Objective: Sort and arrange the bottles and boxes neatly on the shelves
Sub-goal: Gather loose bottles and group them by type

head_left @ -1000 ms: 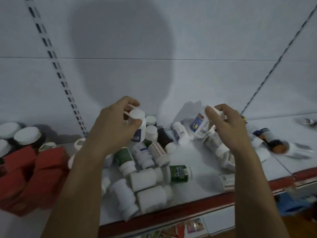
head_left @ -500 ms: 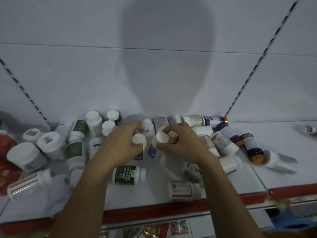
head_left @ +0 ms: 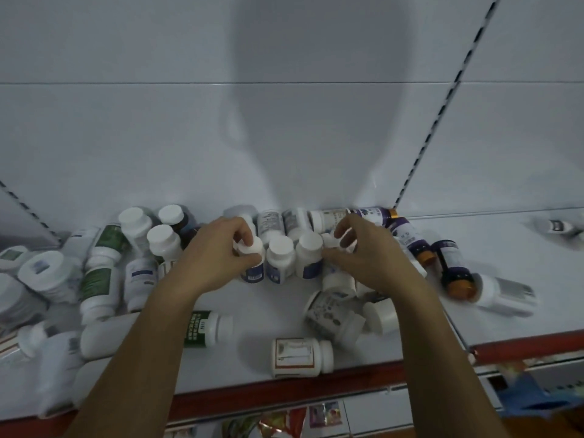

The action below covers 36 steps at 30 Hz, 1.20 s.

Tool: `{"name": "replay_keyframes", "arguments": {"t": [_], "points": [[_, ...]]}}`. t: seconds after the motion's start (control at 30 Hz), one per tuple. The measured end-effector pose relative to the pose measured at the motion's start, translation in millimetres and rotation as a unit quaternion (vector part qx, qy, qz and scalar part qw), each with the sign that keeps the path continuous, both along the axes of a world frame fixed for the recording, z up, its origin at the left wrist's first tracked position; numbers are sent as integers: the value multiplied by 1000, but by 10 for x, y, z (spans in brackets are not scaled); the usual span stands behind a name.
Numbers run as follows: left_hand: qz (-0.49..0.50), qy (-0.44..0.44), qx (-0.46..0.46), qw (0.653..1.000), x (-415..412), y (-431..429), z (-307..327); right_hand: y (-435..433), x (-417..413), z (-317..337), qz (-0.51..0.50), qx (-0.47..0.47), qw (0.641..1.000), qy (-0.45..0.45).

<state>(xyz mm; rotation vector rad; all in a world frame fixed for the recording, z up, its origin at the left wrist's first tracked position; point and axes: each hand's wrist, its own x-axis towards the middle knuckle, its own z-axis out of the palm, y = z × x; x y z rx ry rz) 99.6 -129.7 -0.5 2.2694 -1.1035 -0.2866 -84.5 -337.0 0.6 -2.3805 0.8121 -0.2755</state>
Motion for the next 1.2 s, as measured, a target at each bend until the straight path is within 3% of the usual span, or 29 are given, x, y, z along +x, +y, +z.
{"name": "replay_keyframes", "arguments": {"t": [0.07,0.13,0.23,0.47,0.63,0.77,0.9,1.03,1.2], "points": [[-7,4,52,999,123,-41,63,26,-15,-10,13,-20,995,96],[23,-13,82,996,261,-155,152,114,17,-75,15,-116,977,177],[41,-43,102,993,410,-450,252,190,73,-161,-4,-168,965,200],[-38,-81,322,942,246,-1145,261,123,-19,-185,-56,-115,986,109],[-33,-34,364,930,177,-1273,304,55,-118,-182,-84,-57,994,-45],[-1,5,305,952,139,-1213,243,83,-137,-121,-127,-41,975,-180],[-18,14,255,967,229,-1027,326,219,-81,25,-153,-24,953,-260],[-28,61,102,993,401,-682,622,418,166,165,-147,53,927,-341],[57,-6,-3,998,806,310,1158,808,718,323,-172,182,892,-375]]}}
